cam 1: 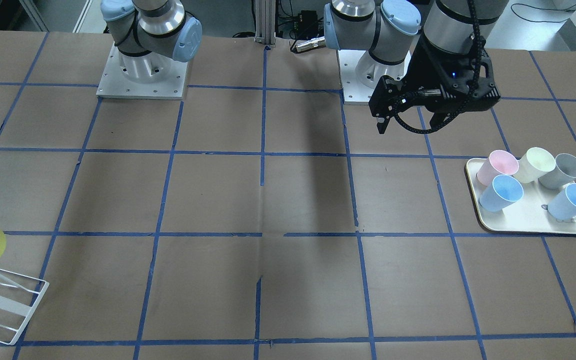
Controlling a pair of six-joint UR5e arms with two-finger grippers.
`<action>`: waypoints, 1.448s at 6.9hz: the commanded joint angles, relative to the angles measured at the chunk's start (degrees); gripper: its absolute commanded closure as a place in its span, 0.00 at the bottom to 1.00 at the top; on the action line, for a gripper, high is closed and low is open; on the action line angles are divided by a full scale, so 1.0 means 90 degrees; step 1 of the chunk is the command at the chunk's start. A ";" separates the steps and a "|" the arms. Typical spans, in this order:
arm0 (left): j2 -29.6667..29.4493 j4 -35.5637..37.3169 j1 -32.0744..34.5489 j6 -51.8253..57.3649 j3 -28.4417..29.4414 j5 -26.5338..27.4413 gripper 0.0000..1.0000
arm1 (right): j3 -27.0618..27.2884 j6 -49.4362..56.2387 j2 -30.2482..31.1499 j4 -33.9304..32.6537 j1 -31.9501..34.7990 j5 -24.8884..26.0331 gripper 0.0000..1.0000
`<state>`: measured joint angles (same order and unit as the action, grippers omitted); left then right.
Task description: Transfer IKEA cup to right arm and place on rack
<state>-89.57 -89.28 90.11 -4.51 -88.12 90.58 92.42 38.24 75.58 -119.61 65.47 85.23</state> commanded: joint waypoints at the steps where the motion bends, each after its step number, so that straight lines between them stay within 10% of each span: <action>1: 0.0030 0.0008 -0.0002 0.0012 -0.0043 0.0003 0.00 | -0.0005 -0.0030 -0.0145 -0.0155 0.0000 -0.0007 0.66; 10: 0.0001 -0.0002 -0.0012 0.0012 0.0035 -0.0016 0.00 | 0.0005 -0.0001 -0.0556 -0.0264 -0.0009 -0.0007 0.51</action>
<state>-89.56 -89.30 90.03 -4.39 -87.86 90.47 92.40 38.15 70.89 -121.85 65.47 85.22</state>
